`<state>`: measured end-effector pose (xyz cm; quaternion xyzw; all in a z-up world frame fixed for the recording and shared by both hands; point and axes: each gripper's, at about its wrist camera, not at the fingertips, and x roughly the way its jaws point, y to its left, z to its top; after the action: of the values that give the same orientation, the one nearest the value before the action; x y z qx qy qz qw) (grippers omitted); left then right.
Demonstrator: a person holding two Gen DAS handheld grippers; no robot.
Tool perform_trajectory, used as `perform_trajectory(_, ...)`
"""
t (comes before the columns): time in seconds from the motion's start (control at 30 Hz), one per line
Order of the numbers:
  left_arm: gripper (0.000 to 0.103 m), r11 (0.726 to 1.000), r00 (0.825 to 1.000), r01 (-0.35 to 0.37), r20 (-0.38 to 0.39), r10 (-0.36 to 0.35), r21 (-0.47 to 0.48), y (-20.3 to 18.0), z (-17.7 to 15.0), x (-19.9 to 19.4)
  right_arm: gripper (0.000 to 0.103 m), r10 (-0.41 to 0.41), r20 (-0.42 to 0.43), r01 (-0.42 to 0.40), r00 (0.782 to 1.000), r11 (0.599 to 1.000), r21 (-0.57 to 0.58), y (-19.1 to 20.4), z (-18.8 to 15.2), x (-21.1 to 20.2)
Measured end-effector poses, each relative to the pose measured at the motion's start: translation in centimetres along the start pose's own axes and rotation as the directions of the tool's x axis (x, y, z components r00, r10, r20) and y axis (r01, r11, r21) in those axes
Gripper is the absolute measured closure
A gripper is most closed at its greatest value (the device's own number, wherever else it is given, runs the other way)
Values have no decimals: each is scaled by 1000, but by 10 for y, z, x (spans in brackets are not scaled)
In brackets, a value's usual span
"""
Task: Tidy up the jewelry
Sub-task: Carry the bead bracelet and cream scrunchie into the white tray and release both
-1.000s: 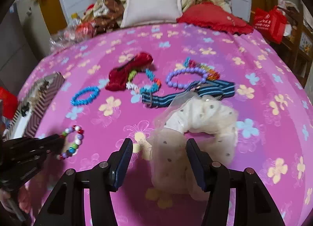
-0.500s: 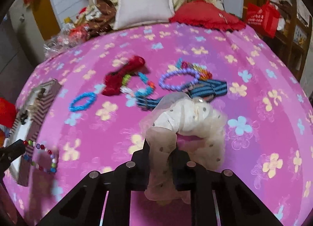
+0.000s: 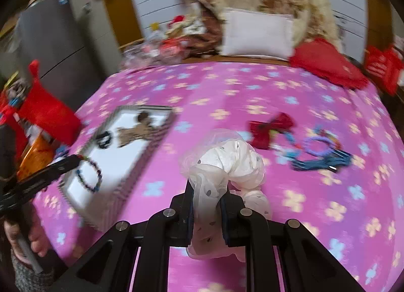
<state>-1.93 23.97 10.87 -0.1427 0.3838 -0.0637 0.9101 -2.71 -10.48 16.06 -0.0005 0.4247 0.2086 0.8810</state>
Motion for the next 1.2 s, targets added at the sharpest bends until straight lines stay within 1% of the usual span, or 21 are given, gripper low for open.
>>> perform_trajectory(0.1, 95, 997, 998, -64, -26, 63, -54, 31, -4, 3, 87, 48, -16, -48, 999, 998, -39, 38, 5, 10)
perform_trajectory(0.23, 95, 980, 988, -129, -102, 114, -149, 73, -13, 17, 87, 119, -52, -124, 992, 986, -111, 99, 11, 32)
perform_trajectory(0.3, 95, 966, 978, -175, -142, 149, -190, 93, -18, 21, 87, 142, -69, -150, 988, 978, -144, 123, 12, 42)
perform_trajectory(0.33, 95, 960, 975, -190, -155, 160, -205, 101, -19, 22, 87, 157, -82, -168, 984, 972, -166, 141, 13, 50)
perform_trajectory(0.4, 95, 947, 966, -227, -174, 190, -228, 112, -21, 24, 87, 170, -101, -187, 980, 963, -193, 163, 15, 62)
perform_trajectory(0.43, 95, 938, 960, -255, -181, 215, -234, 117, -21, 25, 87, 176, -118, -198, 977, 957, -214, 177, 15, 73)
perform_trajectory(0.5, 95, 918, 943, -313, -192, 271, -242, 126, -21, 25, 87, 190, -150, -220, 970, 951, -218, 192, 15, 91)
perform_trajectory(0.6, 96, 897, 930, -355, -198, 311, -262, 139, -21, 22, 87, 260, -203, -293, 944, 944, -155, 199, 16, 113)
perform_trajectory(0.67, 96, 887, 928, -364, -194, 318, -286, 147, -21, 18, 87, 361, -240, -381, 901, 923, -44, 193, 18, 128)
perform_trajectory(0.7, 95, 885, 929, -361, -193, 315, -293, 151, -20, 18, 87, 389, -248, -403, 887, 915, -9, 191, 19, 133)
perform_trajectory(0.73, 95, 884, 931, -357, -190, 311, -303, 153, -20, 16, 87, 441, -263, -442, 858, 895, 57, 185, 19, 142)
perform_trajectory(0.77, 95, 883, 932, -355, -189, 309, -306, 154, -19, 16, 87, 461, -271, -453, 845, 886, 94, 182, 19, 148)
perform_trajectory(0.8, 95, 884, 933, -352, -189, 306, -308, 155, -19, 16, 87, 469, -275, -453, 839, 883, 121, 179, 18, 153)
perform_trajectory(0.83, 95, 885, 934, -350, -188, 304, -308, 155, -19, 15, 87, 456, -279, -435, 845, 890, 138, 173, 18, 161)
perform_trajectory(0.9, 95, 887, 935, -347, -188, 301, -305, 154, -18, 15, 87, 410, -276, -390, 869, 912, 128, 167, 18, 164)
perform_trajectory(1.0, 95, 885, 931, -357, -188, 312, -301, 152, -17, 16, 87, 275, -266, -277, 924, 960, 29, 165, 18, 168)
perform_trajectory(1.03, 95, 883, 931, -358, -189, 313, -304, 152, -16, 16, 87, 243, -267, -252, 933, 968, 1, 166, 18, 170)
perform_trajectory(1.07, 95, 882, 932, -355, -189, 309, -310, 152, -16, 16, 87, 214, -270, -230, 939, 973, -28, 167, 15, 172)
perform_trajectory(1.13, 95, 884, 938, -341, -180, 297, -320, 151, -15, 14, 86, 194, -282, -218, 939, 974, -57, 170, 11, 178)
perform_trajectory(1.17, 95, 886, 942, -330, -170, 288, -324, 151, -14, 12, 80, 189, -286, -216, 939, 974, -64, 170, 11, 180)
perform_trajectory(1.2, 94, 889, 945, -322, -163, 283, -326, 150, -13, 10, 71, 184, -283, -212, 941, 975, -70, 170, 11, 181)
